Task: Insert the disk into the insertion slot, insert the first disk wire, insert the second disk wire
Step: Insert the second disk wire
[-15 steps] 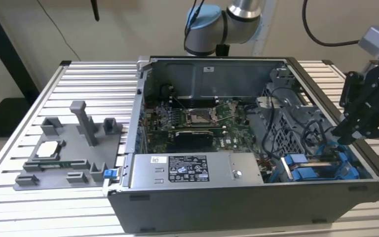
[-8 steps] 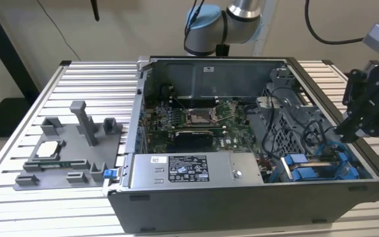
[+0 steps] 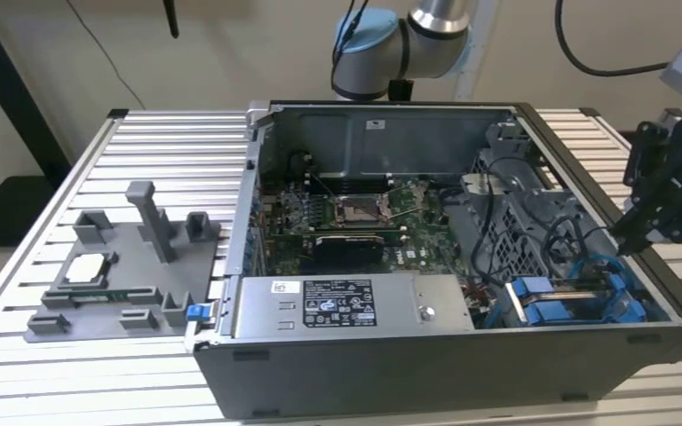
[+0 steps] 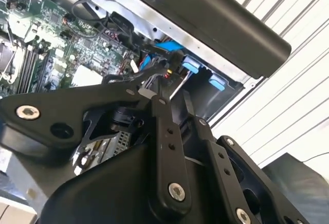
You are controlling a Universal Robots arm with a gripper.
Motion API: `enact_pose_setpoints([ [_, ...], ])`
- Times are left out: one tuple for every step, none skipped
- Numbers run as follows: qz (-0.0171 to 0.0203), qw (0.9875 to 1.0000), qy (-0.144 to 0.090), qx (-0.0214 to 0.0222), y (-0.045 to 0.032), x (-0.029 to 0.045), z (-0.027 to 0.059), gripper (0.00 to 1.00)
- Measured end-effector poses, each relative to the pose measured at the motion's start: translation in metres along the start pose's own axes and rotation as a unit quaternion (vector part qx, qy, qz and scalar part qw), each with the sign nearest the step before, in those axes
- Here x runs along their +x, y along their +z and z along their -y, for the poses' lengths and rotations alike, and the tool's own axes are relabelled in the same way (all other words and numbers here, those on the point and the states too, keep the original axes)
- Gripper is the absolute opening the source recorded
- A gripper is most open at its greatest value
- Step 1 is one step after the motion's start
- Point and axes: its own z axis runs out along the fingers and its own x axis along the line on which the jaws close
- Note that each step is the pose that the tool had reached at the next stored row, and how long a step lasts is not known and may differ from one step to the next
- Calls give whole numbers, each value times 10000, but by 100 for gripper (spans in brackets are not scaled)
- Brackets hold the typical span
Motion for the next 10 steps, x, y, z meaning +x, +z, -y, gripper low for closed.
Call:
enact_pose_setpoints([
  [0,10000,-4,39,0,0,4,100],
  [-1,10000,-5,63,-1,0,9,100],
  [0,10000,-5,79,1,0,13,100],
  [2,10000,-6,93,8,1,16,100],
  [4,9999,-7,107,15,1,21,100],
  [6,9999,-8,122,20,2,25,100],
  [7,9999,-9,138,25,2,30,100],
  [10,9999,-11,153,31,3,37,100],
  [13,9999,-13,163,38,3,47,100],
  [15,9999,-14,172,42,3,57,100],
])
